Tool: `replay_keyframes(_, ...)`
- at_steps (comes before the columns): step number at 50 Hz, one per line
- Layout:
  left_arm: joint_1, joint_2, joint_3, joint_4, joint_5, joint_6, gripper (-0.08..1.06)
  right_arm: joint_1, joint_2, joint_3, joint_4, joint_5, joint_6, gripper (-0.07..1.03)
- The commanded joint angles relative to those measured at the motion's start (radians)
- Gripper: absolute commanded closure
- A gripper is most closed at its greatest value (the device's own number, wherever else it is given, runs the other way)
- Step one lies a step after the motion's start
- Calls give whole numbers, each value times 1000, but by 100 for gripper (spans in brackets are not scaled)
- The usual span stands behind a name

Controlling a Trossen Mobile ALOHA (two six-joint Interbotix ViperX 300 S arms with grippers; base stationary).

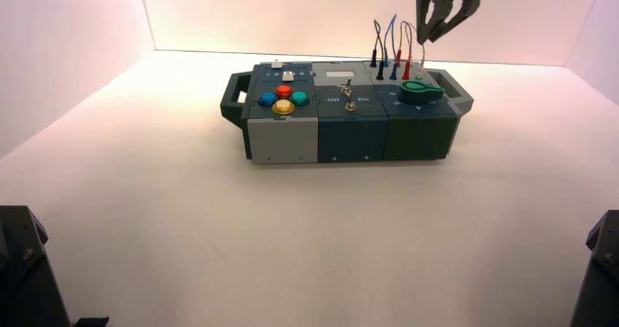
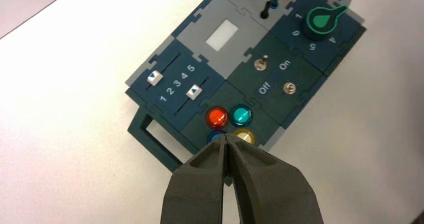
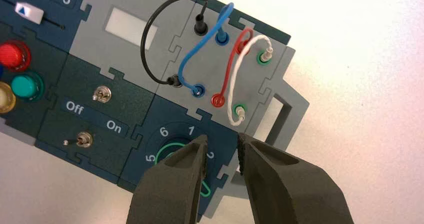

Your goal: Insert the white wire.

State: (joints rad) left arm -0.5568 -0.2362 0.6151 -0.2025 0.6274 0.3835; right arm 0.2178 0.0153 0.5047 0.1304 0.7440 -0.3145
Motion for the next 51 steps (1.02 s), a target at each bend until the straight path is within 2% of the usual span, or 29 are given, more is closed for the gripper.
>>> replay_keyframes(1,23,-5,-6,-2,-18,0,101,-15,-66,20,3,-31,32,62)
replay_keyframes(15,64,21,-15,-3,-23,-15,101,-35,-112,55,2,-78,75,62)
replay_keyframes(21,69,23,-17,-5,-23,-15,101,-48,-127,63,-17,-92,100,62)
replay_keyframes(51,69,23,-15,-3,-23,-15,101,-57,-149,86,-29,-106,101,63)
